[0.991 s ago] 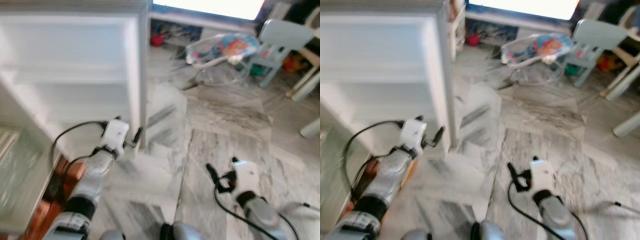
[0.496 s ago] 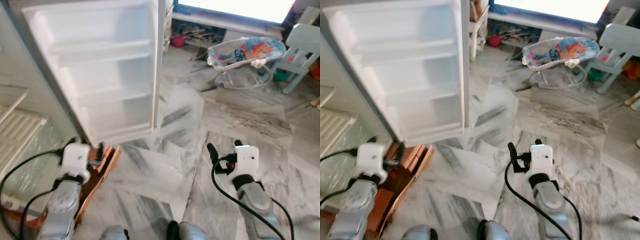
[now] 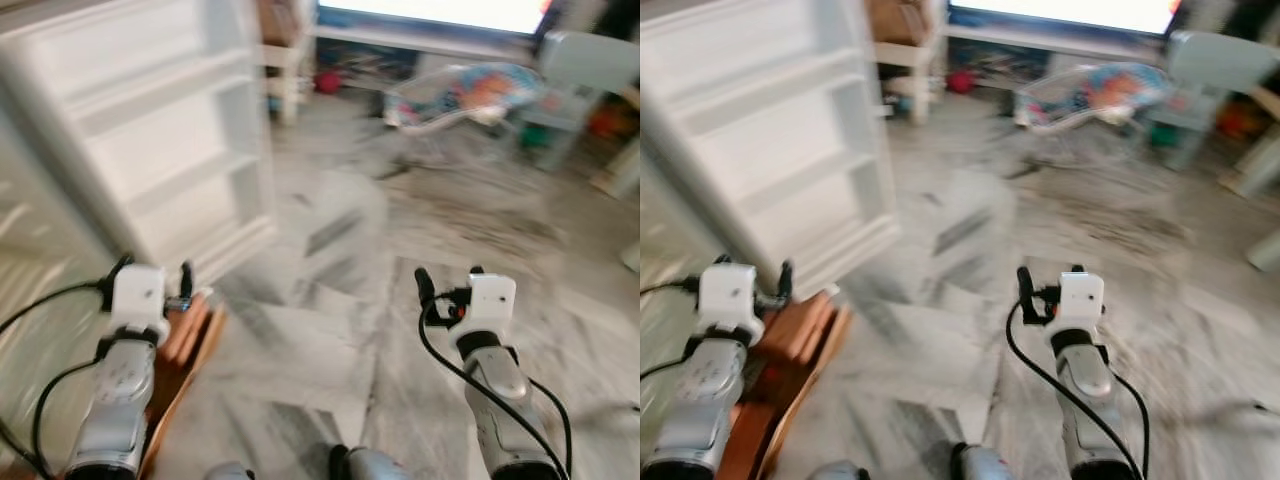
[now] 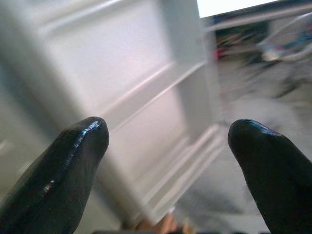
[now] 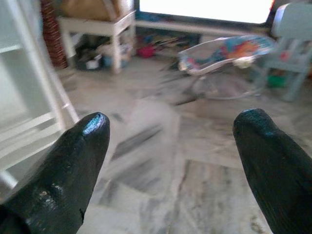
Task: Restocking fridge
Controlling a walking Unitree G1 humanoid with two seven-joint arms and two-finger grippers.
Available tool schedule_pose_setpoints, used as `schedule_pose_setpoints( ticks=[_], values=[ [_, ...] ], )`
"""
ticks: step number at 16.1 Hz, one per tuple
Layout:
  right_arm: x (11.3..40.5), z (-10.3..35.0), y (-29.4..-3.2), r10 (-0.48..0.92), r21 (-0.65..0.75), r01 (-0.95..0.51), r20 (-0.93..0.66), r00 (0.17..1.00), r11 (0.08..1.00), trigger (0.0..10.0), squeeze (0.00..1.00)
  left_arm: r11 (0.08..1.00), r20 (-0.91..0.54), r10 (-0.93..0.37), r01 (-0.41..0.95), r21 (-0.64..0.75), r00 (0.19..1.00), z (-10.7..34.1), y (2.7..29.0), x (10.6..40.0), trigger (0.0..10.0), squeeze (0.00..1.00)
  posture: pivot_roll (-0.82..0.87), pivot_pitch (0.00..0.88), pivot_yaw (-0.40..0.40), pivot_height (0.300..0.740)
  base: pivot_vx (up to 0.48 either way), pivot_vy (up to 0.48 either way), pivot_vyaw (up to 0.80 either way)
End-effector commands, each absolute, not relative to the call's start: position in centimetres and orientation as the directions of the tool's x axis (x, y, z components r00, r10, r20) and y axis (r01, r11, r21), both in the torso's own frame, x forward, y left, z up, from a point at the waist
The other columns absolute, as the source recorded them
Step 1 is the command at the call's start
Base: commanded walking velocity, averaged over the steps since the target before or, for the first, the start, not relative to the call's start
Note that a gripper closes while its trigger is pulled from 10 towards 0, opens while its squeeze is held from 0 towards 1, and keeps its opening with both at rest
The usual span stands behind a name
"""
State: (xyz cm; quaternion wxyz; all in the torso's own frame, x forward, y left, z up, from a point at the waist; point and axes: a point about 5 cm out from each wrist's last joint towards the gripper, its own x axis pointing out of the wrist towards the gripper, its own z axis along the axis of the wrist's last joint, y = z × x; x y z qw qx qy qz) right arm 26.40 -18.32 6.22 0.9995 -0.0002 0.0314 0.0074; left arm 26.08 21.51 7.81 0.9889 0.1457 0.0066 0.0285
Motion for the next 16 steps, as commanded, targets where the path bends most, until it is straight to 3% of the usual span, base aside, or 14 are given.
schedule_pose_setpoints(
  ticks=[1, 10, 16],
  values=[
    [26.3, 6.0, -18.4, -0.003, 0.008, 0.003, -0.071, 0.997, 1.000, 10.0, 0.00, 0.955, -0.019, 0.020, -0.014, 0.297, 1.000, 7.8, 20.6, 26.0, 10.0, 0.00, 0.08, 0.026, 0.016, 0.740, 0.000, -0.368, -0.80],
    [25.9, 5.5, -18.6, -0.016, 0.014, 0.017, -0.093, 0.996, 1.000, 10.0, 0.00, 0.961, -0.017, 0.006, -0.001, 0.277, 1.000, 7.7, 19.3, 26.9, 10.0, 0.00, 0.07, 0.041, -0.020, 0.740, 0.000, -0.380, -0.80],
    [25.6, 5.8, -18.5, -0.012, 0.007, 0.013, -0.082, 0.997, 1.000, 10.0, 0.00, 0.966, -0.006, -0.042, 0.043, 0.255, 0.999, 7.8, 18.3, 27.4, 10.0, 0.00, 0.05, 0.049, -0.014, 0.740, 0.339, 0.000, -0.80]
  ],
)
